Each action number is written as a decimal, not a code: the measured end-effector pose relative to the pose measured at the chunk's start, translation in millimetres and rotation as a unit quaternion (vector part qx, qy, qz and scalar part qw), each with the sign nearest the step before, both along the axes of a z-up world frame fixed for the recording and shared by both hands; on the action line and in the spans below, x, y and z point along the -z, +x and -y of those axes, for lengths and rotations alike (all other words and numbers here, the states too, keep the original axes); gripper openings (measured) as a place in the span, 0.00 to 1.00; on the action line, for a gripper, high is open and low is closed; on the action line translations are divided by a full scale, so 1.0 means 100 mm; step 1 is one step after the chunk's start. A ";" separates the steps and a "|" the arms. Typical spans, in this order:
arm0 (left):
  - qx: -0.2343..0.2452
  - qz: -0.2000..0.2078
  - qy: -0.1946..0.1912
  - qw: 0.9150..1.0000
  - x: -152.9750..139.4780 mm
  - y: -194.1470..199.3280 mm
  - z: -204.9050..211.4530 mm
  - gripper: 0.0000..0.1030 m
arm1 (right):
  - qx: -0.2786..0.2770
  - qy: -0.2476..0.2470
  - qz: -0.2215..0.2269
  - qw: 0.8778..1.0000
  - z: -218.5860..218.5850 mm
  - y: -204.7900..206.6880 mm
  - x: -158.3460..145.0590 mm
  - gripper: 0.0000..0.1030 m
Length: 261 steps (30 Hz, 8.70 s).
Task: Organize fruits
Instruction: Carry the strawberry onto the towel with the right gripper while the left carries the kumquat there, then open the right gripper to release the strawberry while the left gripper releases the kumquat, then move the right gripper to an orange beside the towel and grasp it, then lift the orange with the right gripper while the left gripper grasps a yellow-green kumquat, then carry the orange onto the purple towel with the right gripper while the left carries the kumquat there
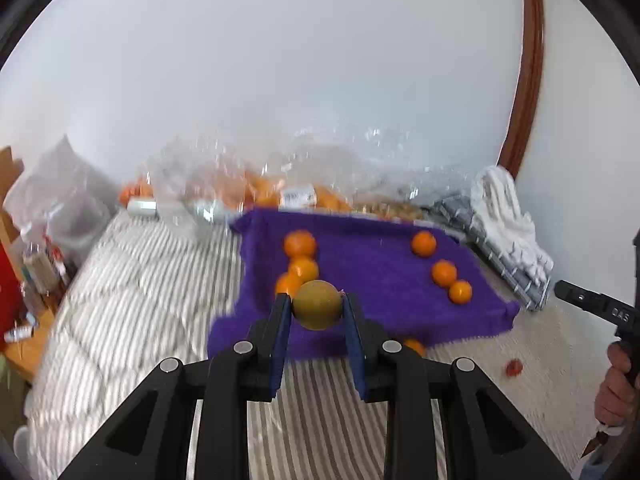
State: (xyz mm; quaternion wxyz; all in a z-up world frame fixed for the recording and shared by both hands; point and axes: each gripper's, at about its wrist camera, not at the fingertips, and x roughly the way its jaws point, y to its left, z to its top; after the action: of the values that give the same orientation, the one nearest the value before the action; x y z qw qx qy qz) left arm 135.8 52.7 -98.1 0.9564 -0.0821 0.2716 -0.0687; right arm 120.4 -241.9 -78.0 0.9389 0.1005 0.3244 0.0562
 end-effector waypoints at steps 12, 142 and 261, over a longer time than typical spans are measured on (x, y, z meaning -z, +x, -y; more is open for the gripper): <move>0.006 -0.039 -0.008 0.999 0.31 0.20 0.01 0.25 | 0.004 -0.052 -0.087 0.995 -0.12 -0.04 0.70 0.27; -0.026 -0.139 -0.044 0.989 0.96 0.01 -0.45 0.41 | -0.123 -0.158 -0.055 0.978 -1.30 0.31 0.90 0.31; -0.046 -0.041 -0.044 0.997 0.34 0.80 0.03 0.25 | -0.061 -0.039 -0.008 0.997 -0.52 1.01 0.48 0.31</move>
State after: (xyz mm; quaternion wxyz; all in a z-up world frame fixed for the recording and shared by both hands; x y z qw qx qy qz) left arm 216.2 49.6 -131.7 0.9423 -0.1390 0.3028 -0.0330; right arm 221.0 -189.6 -125.9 0.9342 0.0441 0.3395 0.1002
